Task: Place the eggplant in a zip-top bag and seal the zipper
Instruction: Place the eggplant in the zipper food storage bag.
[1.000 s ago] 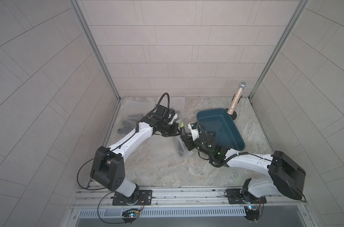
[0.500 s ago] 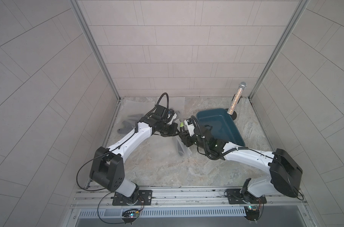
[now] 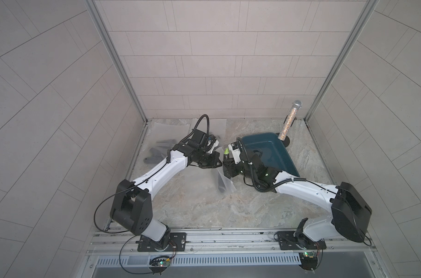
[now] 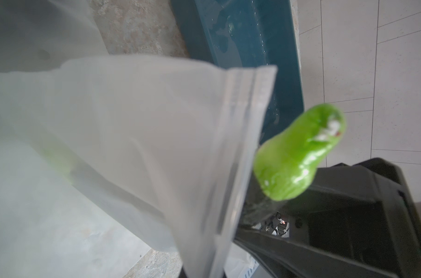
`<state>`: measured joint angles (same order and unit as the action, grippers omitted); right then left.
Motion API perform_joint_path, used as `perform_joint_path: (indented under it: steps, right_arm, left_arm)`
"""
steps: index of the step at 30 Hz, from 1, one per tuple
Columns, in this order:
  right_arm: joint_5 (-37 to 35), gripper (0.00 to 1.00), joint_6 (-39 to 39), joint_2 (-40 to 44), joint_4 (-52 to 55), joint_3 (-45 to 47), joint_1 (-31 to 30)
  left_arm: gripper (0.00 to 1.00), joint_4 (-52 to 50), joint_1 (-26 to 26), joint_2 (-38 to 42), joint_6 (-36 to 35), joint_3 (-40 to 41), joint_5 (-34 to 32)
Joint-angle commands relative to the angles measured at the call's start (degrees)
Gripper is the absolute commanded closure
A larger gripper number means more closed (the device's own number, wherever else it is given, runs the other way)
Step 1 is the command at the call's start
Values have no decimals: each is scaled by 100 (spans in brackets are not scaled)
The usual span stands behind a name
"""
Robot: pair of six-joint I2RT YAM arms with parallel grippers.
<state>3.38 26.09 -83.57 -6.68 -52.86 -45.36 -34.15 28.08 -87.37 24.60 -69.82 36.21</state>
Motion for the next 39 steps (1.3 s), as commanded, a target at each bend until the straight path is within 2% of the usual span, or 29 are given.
perform_joint_path:
  steps: [1,6,12,17,25,30,34,39]
  right_arm:
    - [164,73,91,-183,-37,-114,-21]
    - [131,71,-90,-8,-247,100,-90]
    - [125,69,-736,86,64,118,-350]
    - [40,68,-832,108,96,171,-385]
    - [358,68,-939,-362,360,-134,-385]
    - [473,63,-861,-618,494,-396,-361]
    - [550,51,-868,-723,782,-652,-317]
    - [556,45,-737,-248,826,-497,-191]
  left_arm:
    - [98,84,29,45,-78,15,43]
    - [98,107,8,-32,-62,-1,55]
    - [98,145,10,-103,-58,-58,72]
    - [98,165,9,-131,-38,-48,74]
    - [98,128,12,-18,-77,-65,68]
    - [98,115,14,121,-180,-19,186]
    - [98,89,14,194,-191,3,156]
    - [98,67,10,168,-191,19,128]
